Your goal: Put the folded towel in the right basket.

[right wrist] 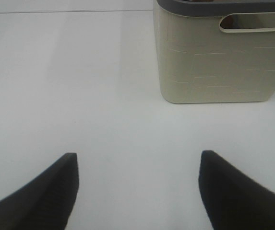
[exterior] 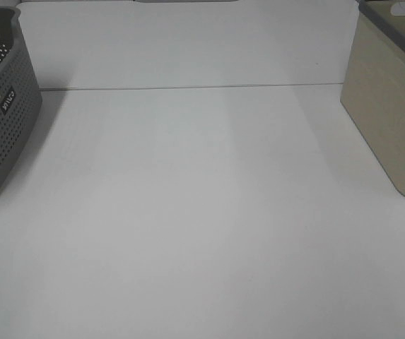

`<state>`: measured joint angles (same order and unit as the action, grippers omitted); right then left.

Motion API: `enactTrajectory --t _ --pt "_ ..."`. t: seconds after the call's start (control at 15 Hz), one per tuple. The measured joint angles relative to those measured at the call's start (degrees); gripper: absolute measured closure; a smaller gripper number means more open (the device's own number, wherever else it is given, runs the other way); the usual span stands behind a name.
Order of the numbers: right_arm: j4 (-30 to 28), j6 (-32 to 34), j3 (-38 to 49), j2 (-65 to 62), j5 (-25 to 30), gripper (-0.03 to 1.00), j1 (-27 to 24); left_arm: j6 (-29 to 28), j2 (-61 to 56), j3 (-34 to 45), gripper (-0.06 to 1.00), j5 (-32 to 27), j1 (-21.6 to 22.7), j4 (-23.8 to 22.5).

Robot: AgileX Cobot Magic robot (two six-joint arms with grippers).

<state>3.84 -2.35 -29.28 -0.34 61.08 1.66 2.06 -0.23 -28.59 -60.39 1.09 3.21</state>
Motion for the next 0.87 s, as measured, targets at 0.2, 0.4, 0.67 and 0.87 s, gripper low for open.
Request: enactTrajectory --t 0.2,0.4,0.67,0.87 --pt "0.0 0.0 0.0 0.0 0.0 0.29 0.0 0.0 0.0 0.0 -0.03 0.0 0.0 0.0" --pt "0.0 0.0 0.0 0.0 0.0 0.29 0.0 0.0 0.0 0.0 -0.03 0.0 0.0 0.0" --pt "0.0 0.0 0.0 0.0 0.0 0.29 0.0 0.0 0.0 0.0 -0.03 0.0 0.0 0.0" --pt "0.0 0.0 0.0 0.0 0.0 0.29 0.0 0.0 0.0 0.0 -0.03 0.0 0.0 0.0"
